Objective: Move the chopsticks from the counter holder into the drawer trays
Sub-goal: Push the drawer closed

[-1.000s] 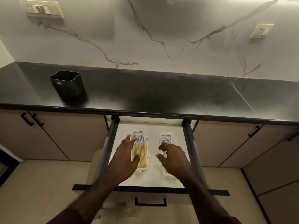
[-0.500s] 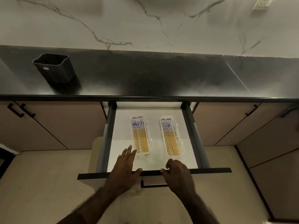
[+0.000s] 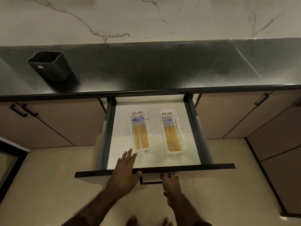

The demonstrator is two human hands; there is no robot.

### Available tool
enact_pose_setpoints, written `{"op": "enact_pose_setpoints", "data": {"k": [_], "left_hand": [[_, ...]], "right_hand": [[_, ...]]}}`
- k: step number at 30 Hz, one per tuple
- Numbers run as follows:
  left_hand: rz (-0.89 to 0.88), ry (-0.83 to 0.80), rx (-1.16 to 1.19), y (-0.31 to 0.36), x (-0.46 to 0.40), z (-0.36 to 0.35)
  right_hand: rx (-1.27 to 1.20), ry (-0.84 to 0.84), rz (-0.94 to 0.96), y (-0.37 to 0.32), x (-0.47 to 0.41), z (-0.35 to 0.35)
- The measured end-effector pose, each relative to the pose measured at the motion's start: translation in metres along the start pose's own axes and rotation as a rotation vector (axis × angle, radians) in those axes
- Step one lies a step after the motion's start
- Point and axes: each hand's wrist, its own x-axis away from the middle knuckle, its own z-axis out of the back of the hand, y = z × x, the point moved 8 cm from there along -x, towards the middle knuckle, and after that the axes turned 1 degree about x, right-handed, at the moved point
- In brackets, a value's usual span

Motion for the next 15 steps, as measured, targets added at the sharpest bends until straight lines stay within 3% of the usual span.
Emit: {"op": "enact_pose_setpoints", "data": {"k": [2,5,15], "left_hand": [[0.02,-0.001,-0.006,0.001,-0.001,-0.002],[0.041,0.014,-0.013,0.003,-0.003,-0.002],[0.086,0.072,-0.028,0.018,-0.02,-0.005]], "right_hand": [[-0.272,-0.066,-0.136,0.006,-0.003,-0.009],[-0.497,-0.091,-0.183,0.004,-0.007,-0.017],[-0.599,-0.184,-0.184,-0.021,-0.016,-0.025]]}}
